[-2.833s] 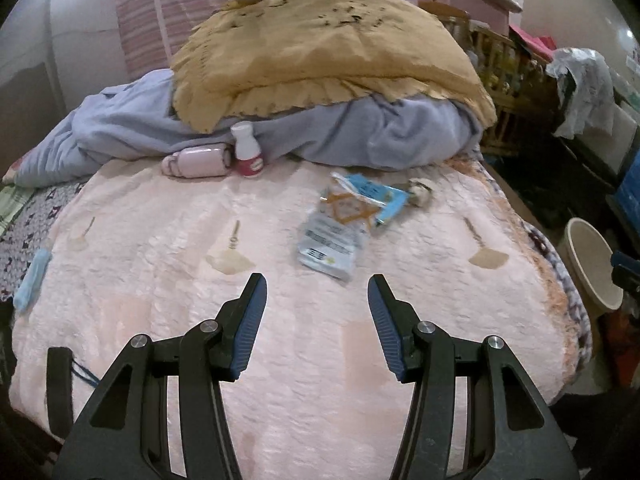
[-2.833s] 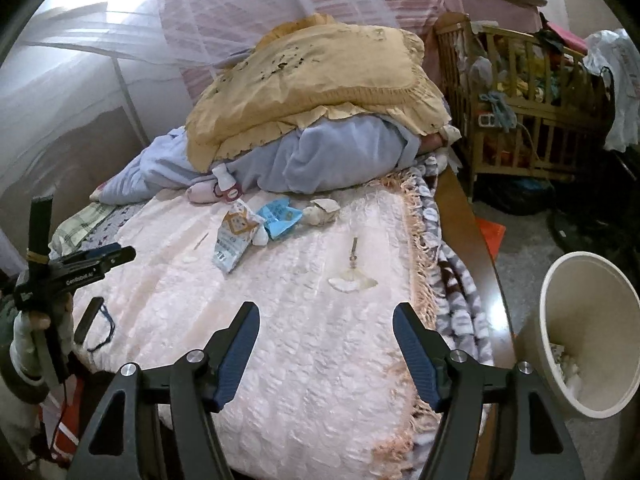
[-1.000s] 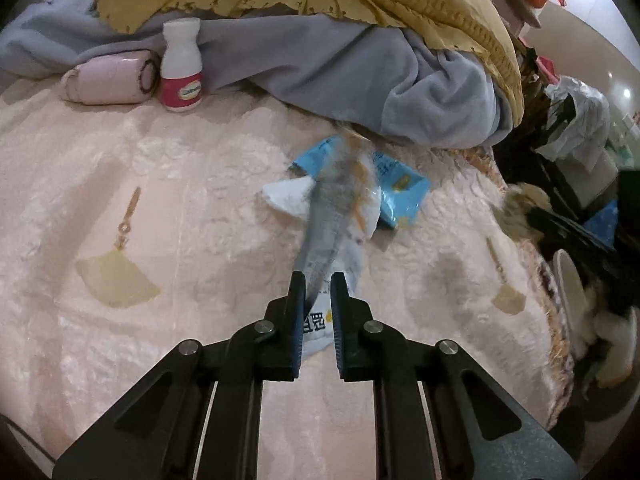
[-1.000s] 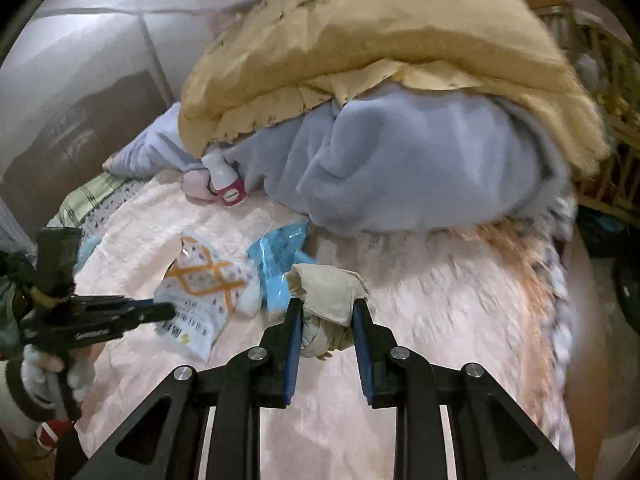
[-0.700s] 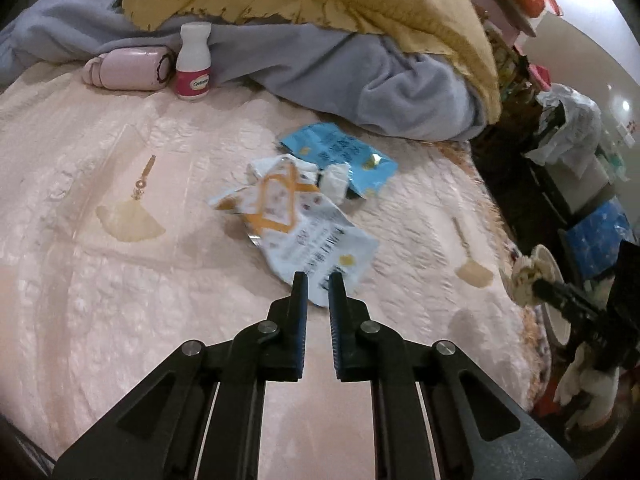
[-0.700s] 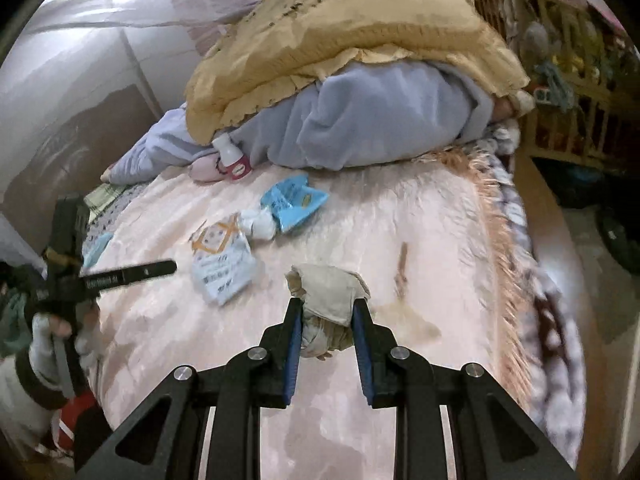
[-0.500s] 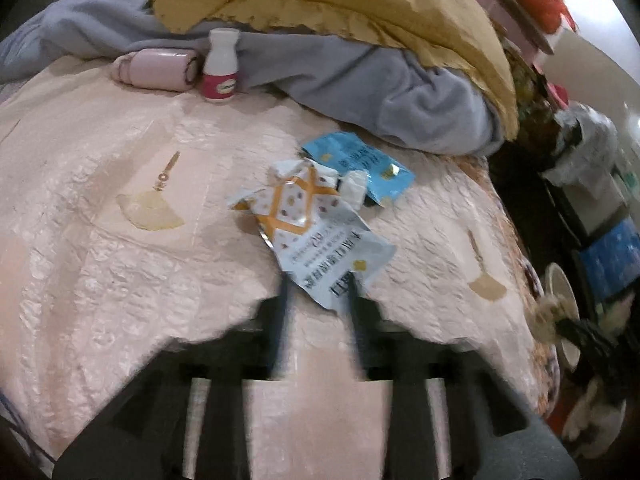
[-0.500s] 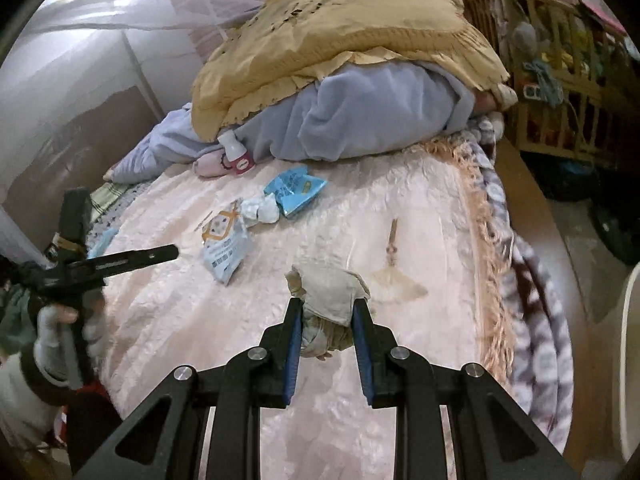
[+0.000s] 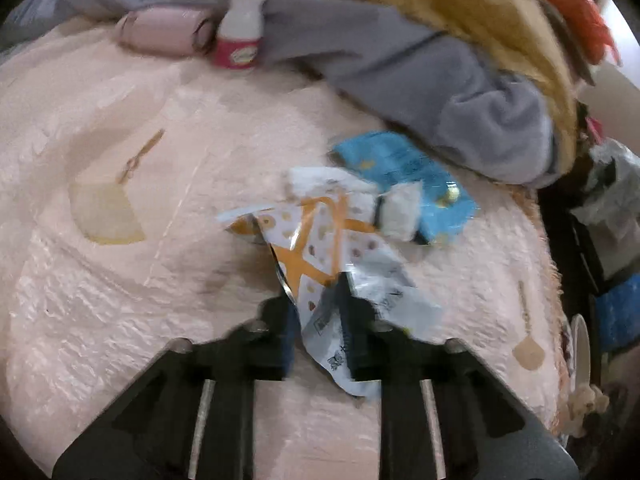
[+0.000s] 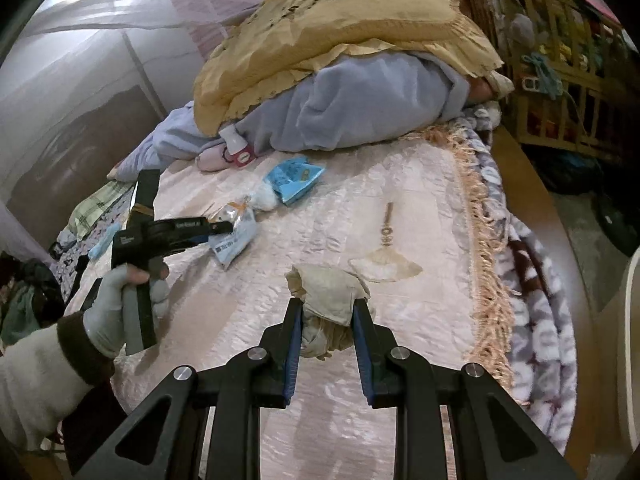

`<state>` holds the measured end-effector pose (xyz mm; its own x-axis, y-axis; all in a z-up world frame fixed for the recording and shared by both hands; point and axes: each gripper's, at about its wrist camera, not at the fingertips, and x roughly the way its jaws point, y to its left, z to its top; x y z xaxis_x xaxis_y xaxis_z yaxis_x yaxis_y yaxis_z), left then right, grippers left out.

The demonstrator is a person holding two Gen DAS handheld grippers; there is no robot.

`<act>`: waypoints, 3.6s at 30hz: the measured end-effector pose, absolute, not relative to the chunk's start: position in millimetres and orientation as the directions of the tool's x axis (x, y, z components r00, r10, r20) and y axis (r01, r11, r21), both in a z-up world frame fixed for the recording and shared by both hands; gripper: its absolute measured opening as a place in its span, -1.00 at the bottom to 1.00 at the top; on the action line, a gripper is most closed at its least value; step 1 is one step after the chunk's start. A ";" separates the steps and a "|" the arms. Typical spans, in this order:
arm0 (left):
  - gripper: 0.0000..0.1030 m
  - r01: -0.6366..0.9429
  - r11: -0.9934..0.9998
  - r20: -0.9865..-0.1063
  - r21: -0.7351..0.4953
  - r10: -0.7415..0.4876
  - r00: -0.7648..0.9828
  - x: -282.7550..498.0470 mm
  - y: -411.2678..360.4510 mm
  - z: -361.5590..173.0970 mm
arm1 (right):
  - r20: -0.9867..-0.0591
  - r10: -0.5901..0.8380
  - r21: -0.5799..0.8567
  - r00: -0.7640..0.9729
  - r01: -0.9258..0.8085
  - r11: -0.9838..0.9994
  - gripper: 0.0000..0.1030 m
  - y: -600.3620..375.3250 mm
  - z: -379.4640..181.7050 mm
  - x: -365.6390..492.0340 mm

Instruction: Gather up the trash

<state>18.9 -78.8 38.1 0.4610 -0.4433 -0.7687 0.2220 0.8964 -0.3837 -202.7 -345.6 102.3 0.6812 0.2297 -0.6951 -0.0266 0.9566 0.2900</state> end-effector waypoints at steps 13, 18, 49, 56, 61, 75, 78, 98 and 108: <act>-0.95 0.509 0.728 -0.681 -0.459 -0.657 0.325 -72.2 -174.9 128.1 | -0.670 0.099 0.257 0.736 0.104 0.961 -0.55 -417.2 124.1 -262.6; -0.95 0.545 0.697 -0.683 -0.466 -0.675 0.279 -88.9 -214.7 132.9 | -0.664 0.041 0.258 0.746 0.178 0.950 -0.55 -457.0 130.4 -295.0; -0.10 0.518 0.810 -0.820 -0.275 -0.479 0.314 -59.9 -251.1 51.5 | -0.682 0.067 0.285 0.728 0.181 0.941 -0.53 -488.9 106.5 -296.8; -0.16 0.605 0.706 -0.752 -0.368 -0.609 0.253 -96.3 -288.5 98.9 | -0.680 -0.019 0.249 0.733 0.255 0.934 -0.53 -518.1 115.4 -316.5; -0.15 0.690 0.598 -0.721 -0.407 -0.674 0.159 -132.7 -355.8 123.9 | -0.677 -0.115 0.238 0.727 0.364 0.901 -0.53 -559.3 117.9 -336.8; 0.17 0.812 0.445 -0.730 -0.378 -0.682 0.034 -194.8 -520.0 110.5 | -0.686 -0.215 0.334 0.695 0.563 0.756 0.16 -650.2 91.6 -368.2; 0.17 0.803 0.452 -0.741 -0.389 -0.671 0.018 -195.9 -526.9 102.7 | -0.680 -0.228 0.341 0.697 0.575 0.743 0.22 -656.6 94.4 -375.8; 0.17 0.731 0.667 -0.760 -0.144 -0.548 0.350 -180.1 -399.2 113.3 | -0.639 -0.213 0.192 0.739 0.422 0.886 0.24 -579.1 107.4 -339.7; 0.17 0.620 0.782 -0.726 -0.064 -0.463 0.509 -144.2 -304.1 124.2 | -0.649 -0.094 0.159 0.754 0.256 0.954 0.35 -492.7 120.1 -290.6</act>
<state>-144.2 -304.1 124.2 0.5090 -0.4628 -0.7258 0.6199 0.7820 -0.0640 -290.6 -492.7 120.1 0.7545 -0.0944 -0.6495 0.2561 0.9535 0.1589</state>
